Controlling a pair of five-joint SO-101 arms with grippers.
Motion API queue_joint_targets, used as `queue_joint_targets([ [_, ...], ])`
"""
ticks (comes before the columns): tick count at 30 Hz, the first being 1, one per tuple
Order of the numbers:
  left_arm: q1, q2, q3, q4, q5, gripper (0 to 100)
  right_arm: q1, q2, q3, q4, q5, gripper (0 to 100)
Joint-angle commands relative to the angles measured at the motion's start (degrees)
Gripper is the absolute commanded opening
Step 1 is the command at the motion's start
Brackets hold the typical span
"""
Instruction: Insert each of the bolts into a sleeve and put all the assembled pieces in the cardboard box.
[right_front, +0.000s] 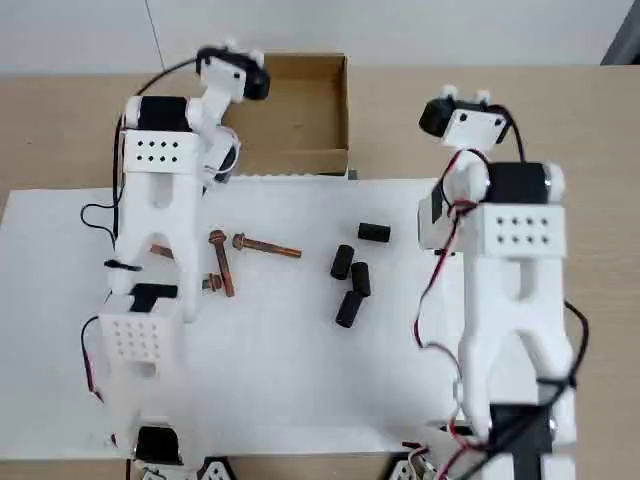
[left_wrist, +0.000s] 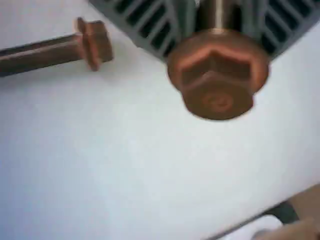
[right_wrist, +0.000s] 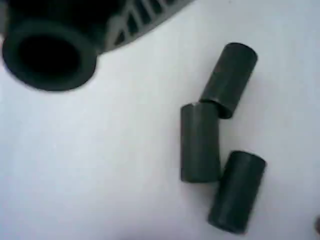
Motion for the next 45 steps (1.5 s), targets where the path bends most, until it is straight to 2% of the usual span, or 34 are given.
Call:
queue_joint_targets([
  [1,1.7,-8.6,-2.0,1.1,1.4,0,0.0,-8.0,-0.4,0.7,-0.7,0.2],
  [8,3.3,-21.4,4.8,1.1,1.7,0,-0.1,-21.9,6.7,0.5,2.5,0.2],
  [17,3.3,-43.3,27.3,-0.2,1.8,0,0.0,-41.1,20.1,-1.6,3.4,0.2],
  [22,3.3,-53.6,42.0,-6.9,9.6,0,-0.3,-50.9,32.7,-8.6,3.3,0.2],
  [29,2.9,-67.3,60.8,-17.5,15.3,0,-0.3,-67.1,51.4,-23.2,3.3,0.2],
  [37,3.2,-81.6,81.7,-31.6,21.0,0,-0.4,-81.0,64.6,-26.9,3.3,0.2],
  [45,3.2,-95.6,99.7,-46.5,28.0,0,-9.9,-90.2,75.2,-32.0,3.3,0.2],
])
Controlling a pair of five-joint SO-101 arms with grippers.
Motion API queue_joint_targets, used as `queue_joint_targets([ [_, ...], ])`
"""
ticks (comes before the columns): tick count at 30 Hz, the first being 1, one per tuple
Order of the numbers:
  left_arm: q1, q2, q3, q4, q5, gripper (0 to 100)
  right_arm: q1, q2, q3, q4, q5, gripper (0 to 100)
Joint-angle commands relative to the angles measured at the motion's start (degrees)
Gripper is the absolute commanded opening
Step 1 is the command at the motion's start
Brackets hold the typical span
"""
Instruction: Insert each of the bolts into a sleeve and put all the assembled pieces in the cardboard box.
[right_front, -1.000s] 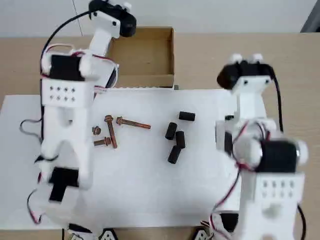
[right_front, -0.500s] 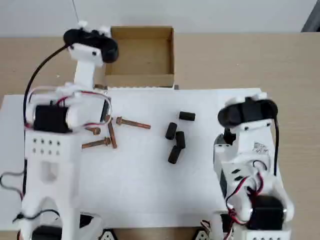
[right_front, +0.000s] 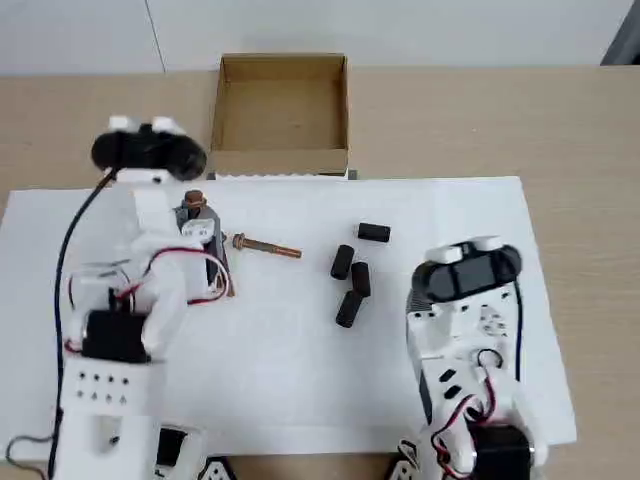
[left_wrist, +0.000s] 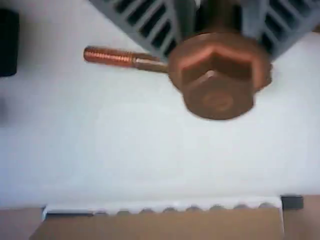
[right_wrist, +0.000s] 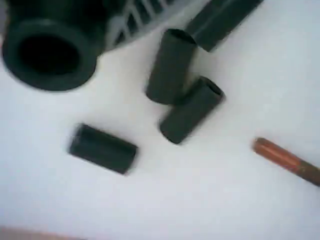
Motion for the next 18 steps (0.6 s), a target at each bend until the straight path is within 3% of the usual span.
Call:
queue_joint_targets([
  [1,0.3,-7.4,5.5,-6.5,2.4,0,-4.4,-2.2,2.1,-3.6,0.2,0.2],
  [11,0.4,-26.9,22.2,-13.8,15.4,0,-12.8,-1.8,10.0,-17.9,0.2,0.2],
  [18,5.4,-45.7,33.0,-14.4,16.6,0,-21.6,-1.8,13.5,-22.8,0.2,0.2],
])
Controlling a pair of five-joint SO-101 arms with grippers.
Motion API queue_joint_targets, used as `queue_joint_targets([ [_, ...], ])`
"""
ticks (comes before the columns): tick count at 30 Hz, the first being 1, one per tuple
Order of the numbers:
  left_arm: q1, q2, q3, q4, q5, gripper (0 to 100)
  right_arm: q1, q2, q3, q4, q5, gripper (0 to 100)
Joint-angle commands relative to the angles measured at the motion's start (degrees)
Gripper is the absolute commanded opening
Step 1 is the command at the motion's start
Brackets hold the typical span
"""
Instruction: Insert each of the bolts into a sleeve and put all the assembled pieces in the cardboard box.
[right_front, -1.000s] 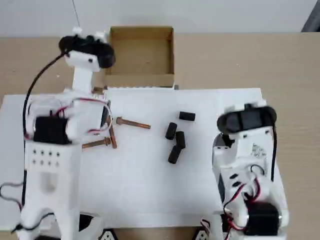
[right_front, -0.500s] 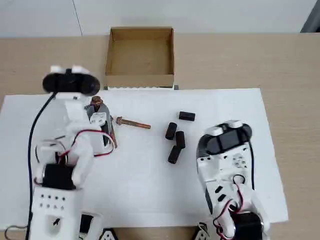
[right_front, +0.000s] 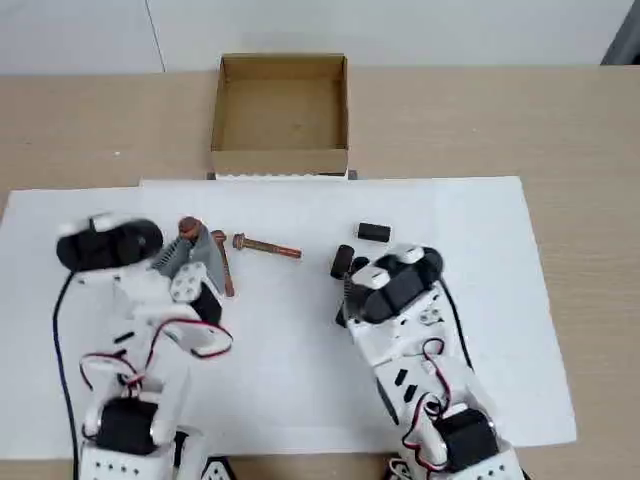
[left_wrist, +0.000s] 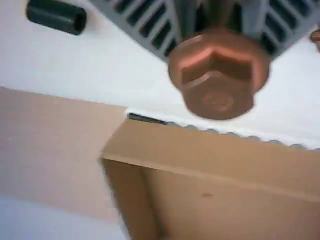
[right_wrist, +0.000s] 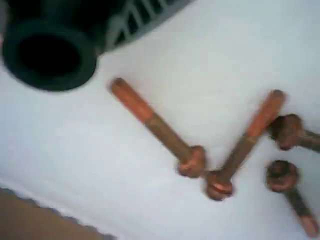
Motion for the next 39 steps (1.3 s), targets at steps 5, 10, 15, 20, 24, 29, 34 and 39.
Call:
queue_joint_targets([
  [5,5.9,-11.8,5.1,-1.9,4.0,0,-7.8,-0.7,0.2,-2.5,0.1,0.2],
  [10,7.3,-12.5,4.6,-1.9,8.9,0,-11.6,-0.7,0.2,-2.5,0.2,0.3],
  [15,10.4,-12.6,4.5,-3.0,8.9,0,-14.5,-0.7,0.3,-2.5,0.3,0.3],
  [20,14.1,-12.6,4.6,-6.3,8.9,0,-16.3,-0.7,2.5,-2.5,0.5,0.3],
  [24,16.2,-12.6,4.6,-6.3,8.9,0,-17.4,-0.7,2.7,-2.2,0.6,0.3],
  [29,16.3,-12.6,4.6,-6.2,8.6,0,-17.1,-0.7,3.5,-1.2,4.0,0.3],
  [34,17.3,-12.6,4.8,-6.2,5.5,0,-17.0,-0.7,3.5,-0.3,5.5,0.3],
  [39,21.6,-12.6,4.9,-6.2,3.8,0,-17.0,-0.4,3.6,-0.3,5.5,0.3],
])
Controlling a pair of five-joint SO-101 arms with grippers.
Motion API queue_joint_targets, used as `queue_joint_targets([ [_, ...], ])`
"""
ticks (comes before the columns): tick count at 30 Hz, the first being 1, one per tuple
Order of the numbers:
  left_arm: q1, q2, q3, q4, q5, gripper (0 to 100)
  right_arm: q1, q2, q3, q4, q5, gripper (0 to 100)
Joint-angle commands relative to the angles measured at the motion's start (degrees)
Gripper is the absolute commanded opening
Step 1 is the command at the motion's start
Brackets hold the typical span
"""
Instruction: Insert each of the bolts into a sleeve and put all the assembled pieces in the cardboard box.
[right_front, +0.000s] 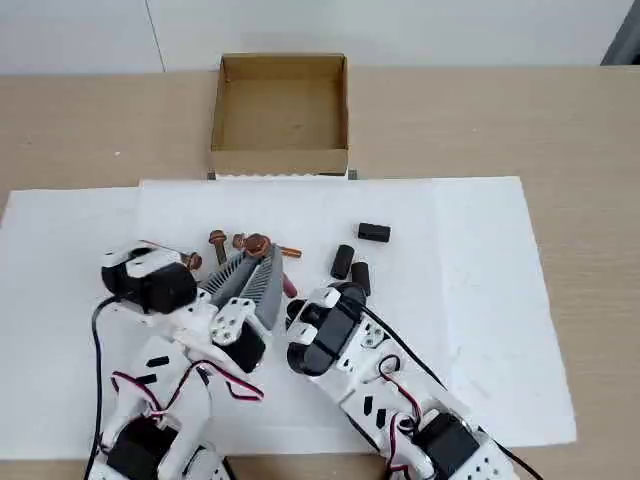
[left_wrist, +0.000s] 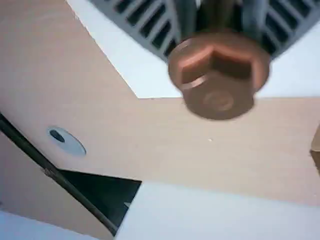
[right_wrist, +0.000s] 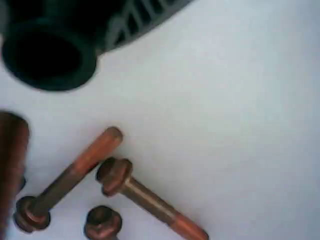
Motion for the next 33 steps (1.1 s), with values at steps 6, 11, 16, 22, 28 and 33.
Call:
queue_joint_targets([
  [6,2.6,-1.0,-0.1,-1.5,-2.6,0,1.2,0.0,-0.3,0.1,0.5,0.3],
  [11,2.3,-1.0,-0.1,-1.5,-4.3,0,2.6,0.0,-0.3,0.1,0.5,0.3],
  [16,2.4,-1.0,1.2,-1.6,-4.3,0,2.8,-0.4,-0.4,1.9,0.5,0.3],
  [22,2.7,-1.0,4.1,-1.7,-4.0,0,2.8,-0.5,-0.9,2.1,0.5,0.3],
  [28,2.8,-1.0,4.2,-1.6,-4.0,0,2.8,-0.5,-0.9,2.0,0.5,0.3],
  [33,4.9,-1.0,4.0,-1.6,-3.9,0,2.8,-0.5,-0.7,2.0,0.5,0.3],
])
